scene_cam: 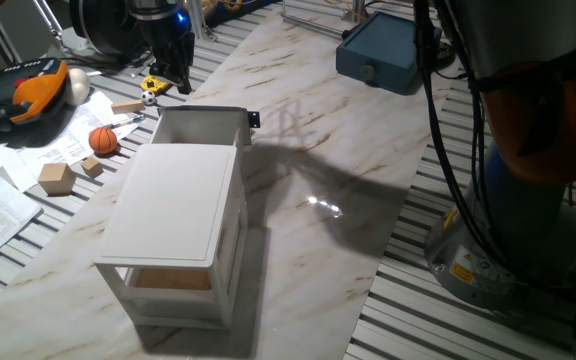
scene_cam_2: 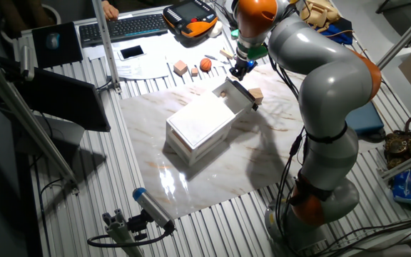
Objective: Take something out of a drawer
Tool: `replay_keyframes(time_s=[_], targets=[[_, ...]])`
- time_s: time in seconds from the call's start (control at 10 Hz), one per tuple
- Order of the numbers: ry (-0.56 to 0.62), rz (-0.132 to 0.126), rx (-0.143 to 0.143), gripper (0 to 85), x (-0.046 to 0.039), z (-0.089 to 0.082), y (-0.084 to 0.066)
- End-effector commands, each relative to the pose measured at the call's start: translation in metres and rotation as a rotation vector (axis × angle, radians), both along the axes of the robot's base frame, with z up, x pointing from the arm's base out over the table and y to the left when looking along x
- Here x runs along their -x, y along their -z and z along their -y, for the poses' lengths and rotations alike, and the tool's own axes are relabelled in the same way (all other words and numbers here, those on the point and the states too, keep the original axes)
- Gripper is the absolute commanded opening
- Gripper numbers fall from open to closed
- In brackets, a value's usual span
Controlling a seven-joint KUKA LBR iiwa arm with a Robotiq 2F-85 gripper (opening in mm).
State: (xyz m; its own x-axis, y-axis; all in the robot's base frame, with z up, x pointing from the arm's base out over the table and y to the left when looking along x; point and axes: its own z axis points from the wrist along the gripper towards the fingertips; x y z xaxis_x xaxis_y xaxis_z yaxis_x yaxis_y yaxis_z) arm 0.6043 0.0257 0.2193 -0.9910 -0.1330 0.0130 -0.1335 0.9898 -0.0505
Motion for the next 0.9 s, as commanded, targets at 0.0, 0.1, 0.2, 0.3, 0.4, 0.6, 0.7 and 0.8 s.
replay_keyframes(time_s=[0.0, 0.1, 0.2, 0.3, 0.4, 0.6, 0.7, 0.8], targets=[[-0.005, 0.003, 0.002, 0.0, -0.001, 0.0012, 0.001], [-0.008, 0.006, 0.011, 0.0, 0.0001, 0.002, -0.0006], [-0.009, 0.005, 0.006, 0.0, 0.0005, 0.0016, -0.0005], [-0.01, 0.011, 0.013, 0.0, 0.0002, 0.0023, 0.0008], [-0.009, 0.019, 0.01, 0.0, -0.0012, 0.0045, 0.0028], [-0.003, 0.019, 0.003, 0.0, -0.0003, 0.0021, 0.0013], [-0.002, 0.019, 0.0, 0.0, -0.0001, 0.002, 0.0005], [-0.002, 0.017, 0.0, 0.0, -0.001, 0.0033, 0.0007]])
